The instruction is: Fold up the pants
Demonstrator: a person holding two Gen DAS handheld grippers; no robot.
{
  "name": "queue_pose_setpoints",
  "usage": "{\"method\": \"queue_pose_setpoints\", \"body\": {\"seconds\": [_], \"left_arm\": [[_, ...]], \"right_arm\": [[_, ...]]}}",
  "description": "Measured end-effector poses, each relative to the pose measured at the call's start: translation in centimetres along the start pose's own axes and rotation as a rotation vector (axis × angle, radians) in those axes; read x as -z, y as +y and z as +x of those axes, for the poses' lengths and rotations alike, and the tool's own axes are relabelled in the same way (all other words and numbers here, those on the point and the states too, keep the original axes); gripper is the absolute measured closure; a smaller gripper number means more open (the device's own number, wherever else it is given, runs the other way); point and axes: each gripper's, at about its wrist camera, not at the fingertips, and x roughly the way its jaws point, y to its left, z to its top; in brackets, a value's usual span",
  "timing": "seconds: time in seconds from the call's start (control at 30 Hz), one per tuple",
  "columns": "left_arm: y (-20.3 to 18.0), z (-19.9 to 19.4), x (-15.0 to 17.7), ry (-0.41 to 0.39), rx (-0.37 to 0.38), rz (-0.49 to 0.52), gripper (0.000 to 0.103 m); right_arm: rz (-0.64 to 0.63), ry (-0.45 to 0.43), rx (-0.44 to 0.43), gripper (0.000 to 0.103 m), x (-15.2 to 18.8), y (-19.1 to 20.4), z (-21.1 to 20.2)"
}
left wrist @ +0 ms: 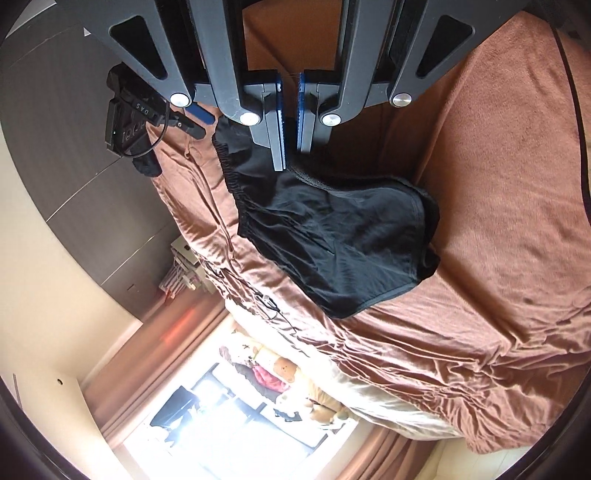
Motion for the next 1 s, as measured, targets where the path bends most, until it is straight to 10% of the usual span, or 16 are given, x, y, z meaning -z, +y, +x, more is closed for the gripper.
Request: {"method": "queue_pose_setpoints", "body": {"seconds": [0.3, 0.37, 0.53, 1.0], "left_arm": [[-0.9, 0.3, -3.3, -0.04, 0.008, 0.024, 0.098], [-1.0, 0.6, -4.0, -0.045, 0.007, 0.028, 0.098], [-1.6, 1.1, -6.8, -0.071, 0.01, 0.049, 0.098], [-1.6, 7.0, -15.2, -0.067, -0.007, 0.062, 0.098]], "right_arm": [[0.141, -0.015, -0.046, 0.045, -0.9, -2.7, 2.9], [0.148, -0.012, -0.071, 0.076, -1.6, -2.8, 3.5], [0.096, -0.044, -0.105, 0.091, -3.1, -1.6, 3.9], [0.065, -0.136, -0.115, 0.091, -8.1, 0.9, 4.9]]}}
